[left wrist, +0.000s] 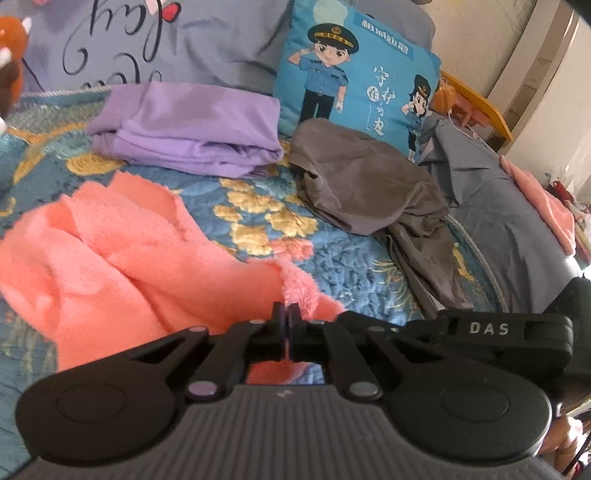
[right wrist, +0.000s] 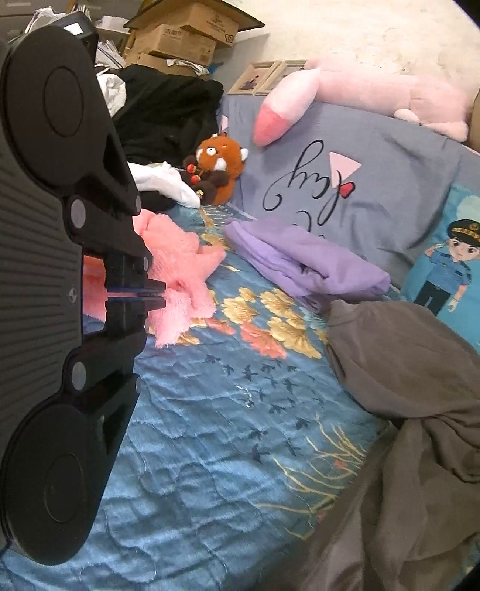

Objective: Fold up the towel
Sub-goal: 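Grasp one towel corner with the left gripper while the right gripper grasps another, then lift the pink towel by its corners with both grippers to unfold it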

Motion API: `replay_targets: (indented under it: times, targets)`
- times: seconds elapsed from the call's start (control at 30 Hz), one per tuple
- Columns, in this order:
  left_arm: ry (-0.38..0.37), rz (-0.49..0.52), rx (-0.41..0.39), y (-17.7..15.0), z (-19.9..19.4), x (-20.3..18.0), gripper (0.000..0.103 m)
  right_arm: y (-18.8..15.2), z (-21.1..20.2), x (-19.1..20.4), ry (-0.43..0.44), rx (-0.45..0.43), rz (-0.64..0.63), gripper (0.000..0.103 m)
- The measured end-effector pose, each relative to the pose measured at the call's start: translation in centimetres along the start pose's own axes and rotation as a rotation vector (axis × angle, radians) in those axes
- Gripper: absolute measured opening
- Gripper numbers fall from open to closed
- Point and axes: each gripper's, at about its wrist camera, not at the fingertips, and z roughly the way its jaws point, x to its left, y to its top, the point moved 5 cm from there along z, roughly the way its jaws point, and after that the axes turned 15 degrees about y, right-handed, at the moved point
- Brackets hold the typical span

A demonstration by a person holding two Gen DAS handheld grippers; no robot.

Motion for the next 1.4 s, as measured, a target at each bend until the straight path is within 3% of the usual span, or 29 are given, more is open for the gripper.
replay_targets:
  times: [0.23,0.37,0.5,0.7,0.93,1.0,1.07,1.23,1.3,1.4]
  targets:
    - [0.104,-0.054,-0.083,1.3,-3.7,3.9,0.001,0.6,-2.5,1.1,-0.085,-0.060,-0.098,0.002]
    - [0.154,-0.173,-0.162,2.7,-8.2,9.4,0.001,1.3,-5.4,1.8,-0.093,-0.122,-0.102,0.002]
    - [0.249,-0.270,-0.231,2.9,-13.2,15.6,0.001,1.9,-8.8,3.0,-0.097,-0.191,-0.108,0.002]
    - [0.336,-0.350,-0.277,2.1,-20.0,22.2,0.001,2.3,-13.7,6.7,-0.074,-0.267,-0.167,0.002]
    - [0.247,-0.397,-0.457,3.7,-29.2,23.9,0.001,3.4,-18.1,16.1,0.139,-0.339,-0.295,0.002]
    - [0.222,-0.393,-0.491,5.3,-31.2,23.5,0.001,4.2,-18.7,18.9,0.159,-0.344,-0.341,0.002]
    - [0.211,-0.377,-0.516,7.1,-32.5,23.3,0.001,5.0,-18.7,21.0,0.125,-0.340,-0.387,0.002]
    - [0.221,-0.262,-0.445,8.1,-31.3,20.8,0.001,5.8,-16.8,22.6,-0.090,-0.295,-0.500,0.002]
    - [0.207,-0.226,-0.373,6.4,-29.4,19.2,0.002,5.3,-16.1,22.1,-0.143,-0.280,-0.532,0.002]
    - [0.159,-0.190,-0.199,2.0,-24.7,17.2,0.002,4.5,-16.0,20.8,-0.176,-0.270,-0.528,0.002]
